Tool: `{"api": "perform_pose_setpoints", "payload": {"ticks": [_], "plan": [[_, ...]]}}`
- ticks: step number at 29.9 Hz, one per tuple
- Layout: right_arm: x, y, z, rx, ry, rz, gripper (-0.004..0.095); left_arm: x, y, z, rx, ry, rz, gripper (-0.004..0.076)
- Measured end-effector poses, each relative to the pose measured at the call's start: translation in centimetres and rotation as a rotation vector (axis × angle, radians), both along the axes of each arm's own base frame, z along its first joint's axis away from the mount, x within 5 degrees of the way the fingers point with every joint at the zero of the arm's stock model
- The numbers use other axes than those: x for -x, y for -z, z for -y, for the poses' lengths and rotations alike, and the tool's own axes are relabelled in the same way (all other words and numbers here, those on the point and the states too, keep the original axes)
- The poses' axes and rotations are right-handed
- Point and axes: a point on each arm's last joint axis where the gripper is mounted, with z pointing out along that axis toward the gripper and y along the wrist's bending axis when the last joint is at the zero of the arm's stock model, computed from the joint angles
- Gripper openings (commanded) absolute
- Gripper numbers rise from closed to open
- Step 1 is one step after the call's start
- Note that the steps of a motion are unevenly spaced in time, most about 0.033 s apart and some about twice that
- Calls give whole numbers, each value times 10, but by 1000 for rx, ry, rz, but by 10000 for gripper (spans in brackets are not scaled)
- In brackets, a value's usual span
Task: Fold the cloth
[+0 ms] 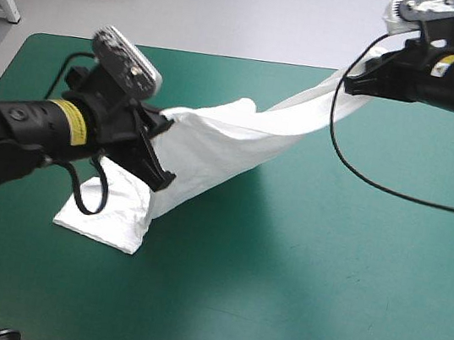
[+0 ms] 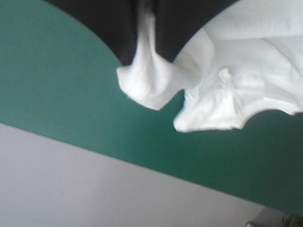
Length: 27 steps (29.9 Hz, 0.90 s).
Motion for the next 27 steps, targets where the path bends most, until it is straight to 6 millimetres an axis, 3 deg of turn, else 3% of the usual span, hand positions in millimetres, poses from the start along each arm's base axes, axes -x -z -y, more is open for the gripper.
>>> {"api": "perform_pose_setpoints", "payload": {"ticks": [7, 11, 14, 19, 23, 27], "plan": [[108, -61, 26, -66, 26, 283, -17, 26, -75, -33, 175, 20, 241, -10], [165, -86, 40, -127, 47, 472, -17, 40, -103, -52, 238, 28, 361, -10], [194, -97, 46, -173, 47, 571, -17, 51, -119, -66, 288, 17, 432, -10], [209, -101, 46, -238, 23, 589, -17, 55, -131, -72, 345, 12, 513, -10], [196, -99, 43, -237, 21, 558, -17, 48, -136, -67, 355, -8, 574, -10], [170, -97, 38, -238, 27, 538, -17, 27, -138, -55, 299, -97, 666, -10]]}}
